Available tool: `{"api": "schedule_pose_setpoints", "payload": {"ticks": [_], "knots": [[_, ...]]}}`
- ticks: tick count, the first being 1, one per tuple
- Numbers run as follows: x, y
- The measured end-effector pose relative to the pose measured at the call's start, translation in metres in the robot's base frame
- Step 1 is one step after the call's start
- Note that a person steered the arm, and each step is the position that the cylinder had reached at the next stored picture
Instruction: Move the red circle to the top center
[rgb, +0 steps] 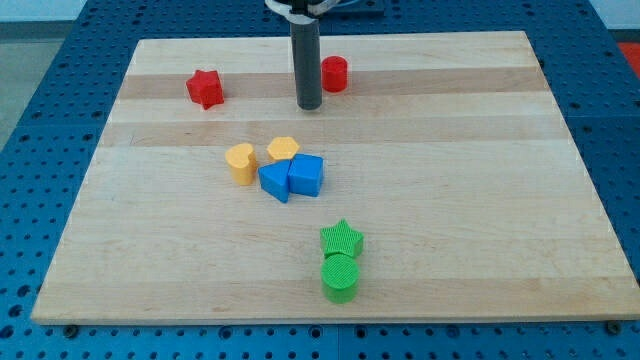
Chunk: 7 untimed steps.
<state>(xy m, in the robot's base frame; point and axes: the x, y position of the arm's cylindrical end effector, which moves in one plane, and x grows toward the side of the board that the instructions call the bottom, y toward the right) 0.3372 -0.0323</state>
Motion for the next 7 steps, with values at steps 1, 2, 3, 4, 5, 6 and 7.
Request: {"api": "schedule_pose_setpoints", "payload": {"ticks": [1, 2, 3, 4, 5, 6, 7], "knots": [[0.006, 0.033], [0.006, 0.04], [0.006, 0.04], [-0.003, 0.04], [-0.022, 0.04], [-0.027, 0.04], [-0.033, 0.04]]}}
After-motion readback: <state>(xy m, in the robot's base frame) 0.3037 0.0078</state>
